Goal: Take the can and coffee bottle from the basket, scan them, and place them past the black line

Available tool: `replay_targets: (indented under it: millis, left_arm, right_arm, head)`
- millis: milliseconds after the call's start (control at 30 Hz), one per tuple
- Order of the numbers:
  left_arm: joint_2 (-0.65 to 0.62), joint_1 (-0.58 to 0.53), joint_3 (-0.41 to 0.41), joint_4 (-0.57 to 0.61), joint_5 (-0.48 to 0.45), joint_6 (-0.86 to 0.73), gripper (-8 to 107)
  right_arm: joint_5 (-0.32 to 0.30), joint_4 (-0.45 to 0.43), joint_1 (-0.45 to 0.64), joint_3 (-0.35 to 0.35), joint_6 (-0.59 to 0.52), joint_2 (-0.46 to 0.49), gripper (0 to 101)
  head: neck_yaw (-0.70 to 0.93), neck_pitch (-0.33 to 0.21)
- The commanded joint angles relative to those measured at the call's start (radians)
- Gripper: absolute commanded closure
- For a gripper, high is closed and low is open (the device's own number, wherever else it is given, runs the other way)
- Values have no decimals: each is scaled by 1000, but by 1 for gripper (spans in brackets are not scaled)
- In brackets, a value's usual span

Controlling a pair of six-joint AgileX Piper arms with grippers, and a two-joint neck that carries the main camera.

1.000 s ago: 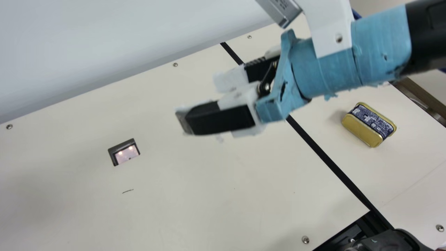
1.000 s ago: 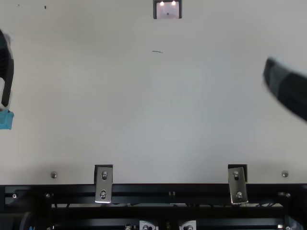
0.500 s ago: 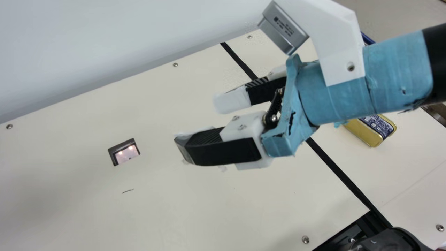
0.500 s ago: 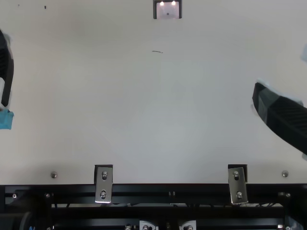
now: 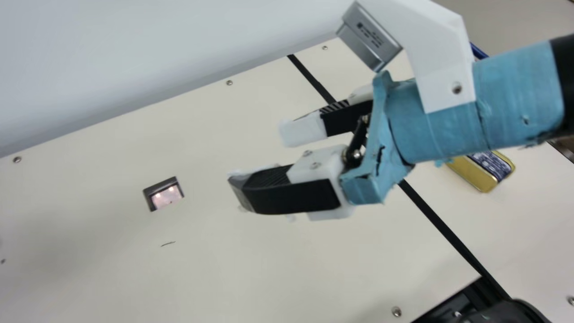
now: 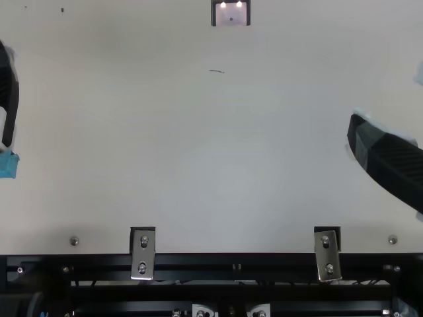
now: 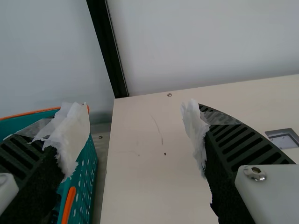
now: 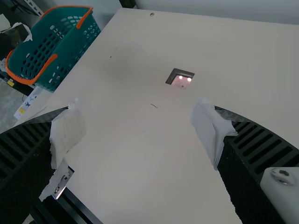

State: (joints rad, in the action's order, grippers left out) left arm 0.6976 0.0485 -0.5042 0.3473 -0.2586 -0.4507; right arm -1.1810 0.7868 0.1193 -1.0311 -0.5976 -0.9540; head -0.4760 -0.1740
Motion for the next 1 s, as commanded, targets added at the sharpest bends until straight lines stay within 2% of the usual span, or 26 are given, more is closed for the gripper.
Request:
replay_targets:
  millis: [0,133,333,733,967]
  left_arm:
    - [0,0,0,0,0,0,9]
    - [0,0,0,0,0,0,9]
    - [0,0,0,0,0,0,9]
    - [0,0,0,0,0,0,9]
    - [0,0,0,0,0,0,9]
  right_arm:
    - [0,0,0,0,0,0,0]
    - [0,0,0,0,0,0,0]
    - [0,0,0,0,0,0,0]
    - [0,0,0,0,0,0,0]
    - [0,0,0,0,0,0,0]
  head:
    - [55,-4]
    - [198,-16]
    - [412,-65]
    - [773,-222]
    - [964,-254]
